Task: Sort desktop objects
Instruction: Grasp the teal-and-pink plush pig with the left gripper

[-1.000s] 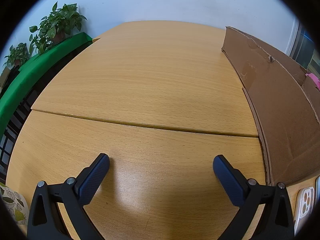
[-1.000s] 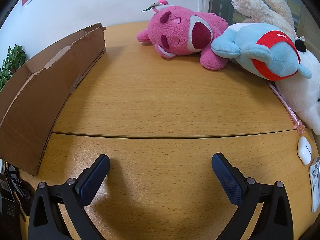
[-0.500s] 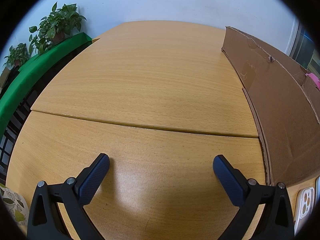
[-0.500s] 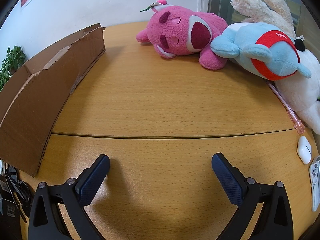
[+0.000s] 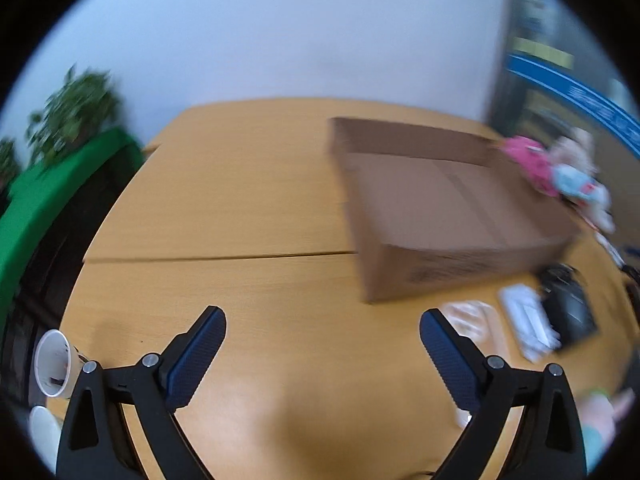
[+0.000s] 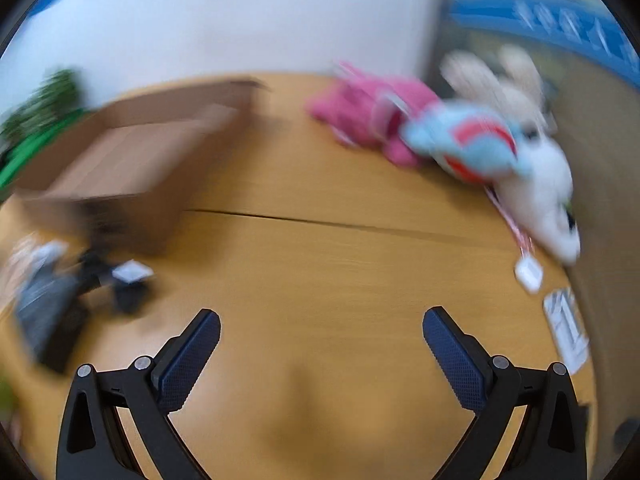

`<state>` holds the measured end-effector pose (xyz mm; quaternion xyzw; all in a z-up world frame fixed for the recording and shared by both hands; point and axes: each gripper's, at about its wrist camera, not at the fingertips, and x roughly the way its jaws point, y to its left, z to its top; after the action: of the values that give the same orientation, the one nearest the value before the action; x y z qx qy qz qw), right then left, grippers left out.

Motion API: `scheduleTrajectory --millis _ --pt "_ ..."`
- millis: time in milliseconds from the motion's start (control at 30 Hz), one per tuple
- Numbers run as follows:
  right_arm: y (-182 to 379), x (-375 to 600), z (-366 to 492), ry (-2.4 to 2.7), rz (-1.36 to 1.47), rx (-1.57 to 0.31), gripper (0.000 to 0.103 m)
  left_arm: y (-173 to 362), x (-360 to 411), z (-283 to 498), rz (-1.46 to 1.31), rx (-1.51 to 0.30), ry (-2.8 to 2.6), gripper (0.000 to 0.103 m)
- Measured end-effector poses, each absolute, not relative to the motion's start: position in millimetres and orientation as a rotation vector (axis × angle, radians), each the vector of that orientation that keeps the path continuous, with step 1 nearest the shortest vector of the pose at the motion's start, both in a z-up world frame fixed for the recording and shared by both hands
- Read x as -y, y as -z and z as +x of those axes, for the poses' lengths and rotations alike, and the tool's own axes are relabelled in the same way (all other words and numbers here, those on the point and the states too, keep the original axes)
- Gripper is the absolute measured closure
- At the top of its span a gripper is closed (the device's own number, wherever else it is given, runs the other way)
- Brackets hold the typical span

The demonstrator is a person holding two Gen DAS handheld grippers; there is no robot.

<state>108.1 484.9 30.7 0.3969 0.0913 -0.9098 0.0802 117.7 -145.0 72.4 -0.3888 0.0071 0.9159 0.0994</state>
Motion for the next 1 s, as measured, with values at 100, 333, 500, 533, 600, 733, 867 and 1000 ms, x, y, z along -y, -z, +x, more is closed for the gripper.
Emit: scheduleTrajectory --millis 100,333,500,533,600,733,867,1000 --pt "-70 -433 168 2.521 1.007 -0.457 0.0 -94 108 158 -1.113 -0.136 -2.503 0.004" --pt "-58 -310 244 1.922 0.91 -0.353 0.0 -38 32 212 -1.291 -0.08 -2.056 0.004" --pt "-10 -268 265 1.742 0.997 -0.257 0.002 8 26 220 -1.397 0.23 -1.891 0.006" --pt "-1 -262 267 1.718 1.012 -0.245 0.004 14 27 220 -1.402 0.297 -1.862 0.007" --pt "13 -248 272 1.708 1.035 -0.266 0.01 14 27 217 -1.383 0.362 -1.848 0.016" --pt "23 -243 262 1.725 1.066 -0.201 0.008 6 25 195 -1.356 0.366 -1.913 0.022" --pt "8 -254 249 1.858 1.029 -0.2 0.009 3 12 172 -1.33 0.365 -1.956 0.022" --pt "-12 -271 247 1.816 1.006 -0.082 0.0 5 4 171 -1.383 0.298 -1.942 0.016"
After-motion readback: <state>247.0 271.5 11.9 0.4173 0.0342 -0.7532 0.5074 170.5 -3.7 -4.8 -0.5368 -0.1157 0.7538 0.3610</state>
